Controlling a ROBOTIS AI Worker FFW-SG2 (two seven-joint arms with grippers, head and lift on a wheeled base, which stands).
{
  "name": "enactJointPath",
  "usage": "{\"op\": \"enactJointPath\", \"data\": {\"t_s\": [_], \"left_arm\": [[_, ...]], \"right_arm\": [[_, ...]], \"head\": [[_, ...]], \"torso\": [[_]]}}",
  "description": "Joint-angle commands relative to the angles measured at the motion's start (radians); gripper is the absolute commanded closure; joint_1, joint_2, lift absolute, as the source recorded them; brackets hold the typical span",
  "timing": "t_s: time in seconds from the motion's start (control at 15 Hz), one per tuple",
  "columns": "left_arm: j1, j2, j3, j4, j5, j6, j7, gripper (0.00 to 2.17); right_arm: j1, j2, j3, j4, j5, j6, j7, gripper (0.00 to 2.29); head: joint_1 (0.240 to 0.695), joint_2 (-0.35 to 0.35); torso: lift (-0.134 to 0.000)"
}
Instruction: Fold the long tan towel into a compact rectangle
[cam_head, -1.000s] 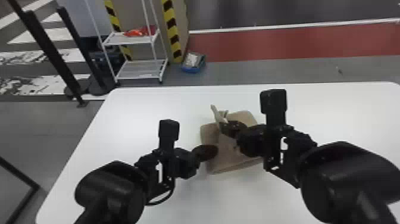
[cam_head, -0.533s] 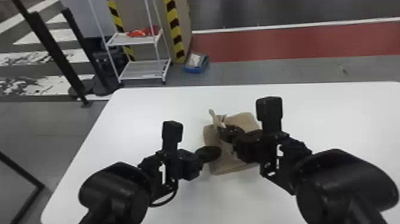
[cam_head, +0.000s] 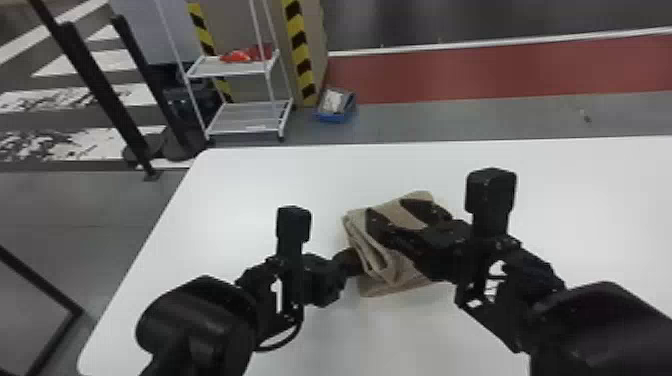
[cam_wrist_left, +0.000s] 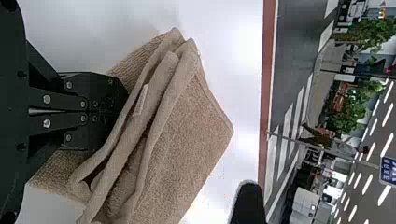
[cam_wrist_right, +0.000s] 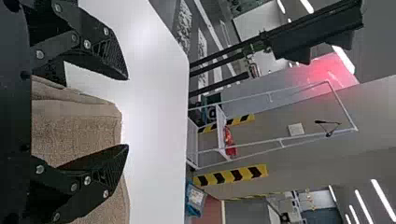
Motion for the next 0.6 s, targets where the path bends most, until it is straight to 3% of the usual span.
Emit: {"op": "enactJointPath", "data": {"t_s": [0.0,0.07,0.13,0.27,0.33,0.53], "left_arm": [[0.008,0.0,0.001,-0.01,0.003,0.001,0.0,1.92],[0.011,0.0,0.003,-0.013,0.003,0.001,0.0,1.92],[0.015,0.0,0.003,-0.015,0.003,0.001,0.0,1.92],[0.025,0.0,0.004,-0.025,0.003,0.001,0.001,1.92],[0.026,0.0,0.006,-0.032,0.003,0.001,0.004,1.92],[0.045,0.0,0.029,-0.061,0.008,0.001,0.006,1.92]], "right_arm": [[0.078,-0.043,-0.052,-0.13,0.007,0.011,0.008,0.13],[0.113,-0.075,-0.079,-0.181,0.007,0.036,0.011,0.36],[0.155,-0.102,-0.118,-0.23,0.009,0.057,0.031,0.75],[0.236,-0.119,-0.2,-0.297,0.012,0.104,0.09,1.87],[0.273,-0.119,-0.246,-0.317,0.013,0.128,0.134,2.12],[0.36,-0.119,-0.325,-0.324,0.018,0.097,0.212,2.13]], "head": [[0.695,0.185],[0.695,0.175],[0.695,0.162],[0.695,0.13],[0.695,0.095],[0.695,0.057]], "torso": [[-0.123],[-0.123],[-0.123],[-0.123],[-0.123],[-0.123]]}}
